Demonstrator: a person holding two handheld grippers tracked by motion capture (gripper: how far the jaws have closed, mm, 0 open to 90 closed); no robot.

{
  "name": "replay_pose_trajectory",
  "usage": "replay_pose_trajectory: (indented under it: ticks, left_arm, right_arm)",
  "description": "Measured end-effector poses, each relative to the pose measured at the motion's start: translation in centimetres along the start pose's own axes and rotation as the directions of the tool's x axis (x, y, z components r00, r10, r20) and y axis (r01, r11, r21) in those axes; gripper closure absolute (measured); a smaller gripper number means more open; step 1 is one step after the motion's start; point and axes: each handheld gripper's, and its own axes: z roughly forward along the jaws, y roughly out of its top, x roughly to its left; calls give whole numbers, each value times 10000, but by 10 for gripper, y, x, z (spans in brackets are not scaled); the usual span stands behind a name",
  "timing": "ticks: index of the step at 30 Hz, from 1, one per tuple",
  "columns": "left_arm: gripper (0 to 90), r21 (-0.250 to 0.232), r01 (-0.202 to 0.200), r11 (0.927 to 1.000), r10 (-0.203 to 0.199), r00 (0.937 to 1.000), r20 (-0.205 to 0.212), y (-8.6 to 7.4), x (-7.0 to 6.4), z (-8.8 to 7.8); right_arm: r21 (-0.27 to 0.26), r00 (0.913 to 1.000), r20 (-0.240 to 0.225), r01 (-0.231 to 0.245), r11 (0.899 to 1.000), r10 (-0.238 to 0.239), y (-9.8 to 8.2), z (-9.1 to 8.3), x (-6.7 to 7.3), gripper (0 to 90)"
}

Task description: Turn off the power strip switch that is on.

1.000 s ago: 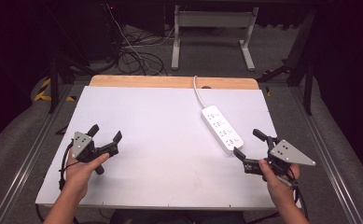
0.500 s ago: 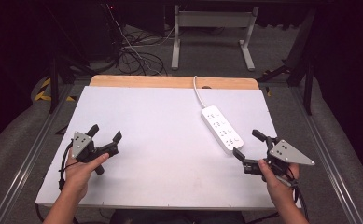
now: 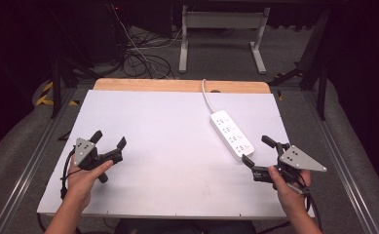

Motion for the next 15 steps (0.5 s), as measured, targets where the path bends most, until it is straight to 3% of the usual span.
replay_pose_trajectory:
  ticks: [15]
  left_arm:
    - [75, 9, -27, 10000, 27, 10000, 2, 0, 0, 1]
  right_arm:
    - [25, 10000, -11, -25, 10000, 25, -1, 1, -1, 87]
